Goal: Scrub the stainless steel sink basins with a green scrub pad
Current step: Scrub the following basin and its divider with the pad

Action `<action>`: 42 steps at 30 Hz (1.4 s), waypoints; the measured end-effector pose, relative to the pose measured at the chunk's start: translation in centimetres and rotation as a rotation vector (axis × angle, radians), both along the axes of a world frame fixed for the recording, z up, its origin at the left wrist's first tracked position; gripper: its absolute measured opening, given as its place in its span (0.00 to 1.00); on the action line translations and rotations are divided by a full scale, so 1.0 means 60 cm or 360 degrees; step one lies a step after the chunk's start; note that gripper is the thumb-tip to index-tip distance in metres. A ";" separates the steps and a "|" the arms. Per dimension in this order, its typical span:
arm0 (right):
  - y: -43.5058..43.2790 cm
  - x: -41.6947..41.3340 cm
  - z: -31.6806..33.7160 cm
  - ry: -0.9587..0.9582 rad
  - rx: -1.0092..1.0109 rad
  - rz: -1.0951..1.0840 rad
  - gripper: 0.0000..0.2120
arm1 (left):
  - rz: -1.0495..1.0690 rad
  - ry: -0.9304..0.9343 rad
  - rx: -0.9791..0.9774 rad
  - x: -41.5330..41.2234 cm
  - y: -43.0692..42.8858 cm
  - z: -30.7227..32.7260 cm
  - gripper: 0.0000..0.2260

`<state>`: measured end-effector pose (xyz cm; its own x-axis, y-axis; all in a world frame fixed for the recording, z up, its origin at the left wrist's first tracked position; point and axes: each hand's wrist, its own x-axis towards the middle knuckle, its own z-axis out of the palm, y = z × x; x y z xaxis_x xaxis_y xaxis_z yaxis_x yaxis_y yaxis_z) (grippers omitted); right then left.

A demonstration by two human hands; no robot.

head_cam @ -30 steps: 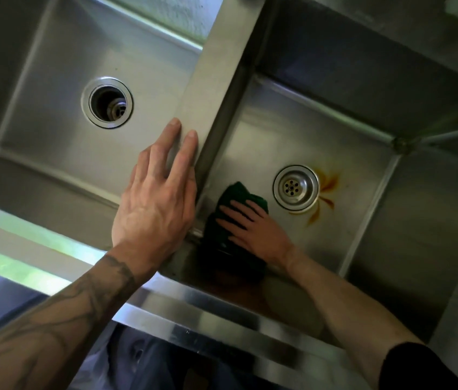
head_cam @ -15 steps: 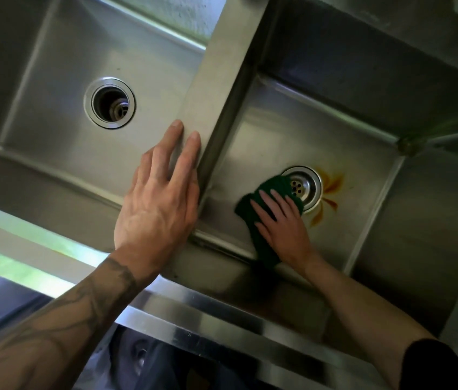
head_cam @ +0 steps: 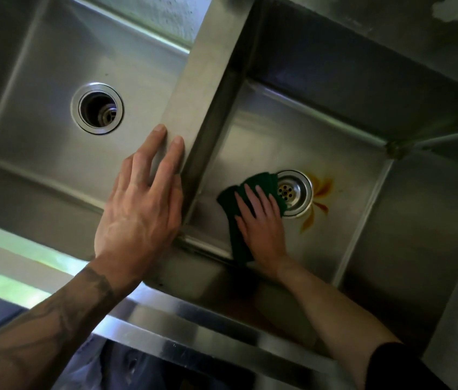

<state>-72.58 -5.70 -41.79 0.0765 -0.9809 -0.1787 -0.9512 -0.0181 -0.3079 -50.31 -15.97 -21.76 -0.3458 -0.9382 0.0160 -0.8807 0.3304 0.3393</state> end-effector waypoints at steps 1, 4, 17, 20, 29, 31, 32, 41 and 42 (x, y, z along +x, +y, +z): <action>0.003 0.002 -0.001 -0.0010 0.0008 0.0057 0.26 | -0.0009 0.0011 0.0006 -0.001 0.000 0.000 0.23; 0.089 -0.054 -0.006 0.0101 -0.0022 0.0461 0.26 | 0.0009 0.0025 0.0017 -0.002 -0.001 0.001 0.23; 0.095 -0.059 0.002 0.0086 0.0001 0.0422 0.26 | 0.0040 0.0008 0.0012 -0.003 0.000 0.001 0.23; 0.150 -0.118 0.012 0.0193 0.0076 0.0434 0.29 | 0.0038 0.0039 0.0050 -0.003 -0.001 0.003 0.23; 0.075 -0.054 0.006 0.0026 0.0119 0.0187 0.24 | 0.0052 0.0076 0.0116 -0.005 -0.001 0.011 0.23; 0.127 -0.107 0.013 0.0117 0.0161 0.0282 0.24 | 0.0047 0.0078 0.0101 -0.005 -0.001 0.009 0.22; 0.151 -0.132 0.019 0.0149 0.0172 0.0270 0.24 | 0.0046 0.0080 0.0091 -0.005 -0.002 0.007 0.22; 0.103 -0.064 0.009 0.0083 0.0121 0.0227 0.25 | 0.0045 0.0076 0.0101 -0.004 -0.002 0.006 0.22; 0.112 -0.080 0.010 0.0096 0.0139 0.0272 0.25 | 0.0049 0.0072 0.0102 -0.004 -0.002 0.006 0.22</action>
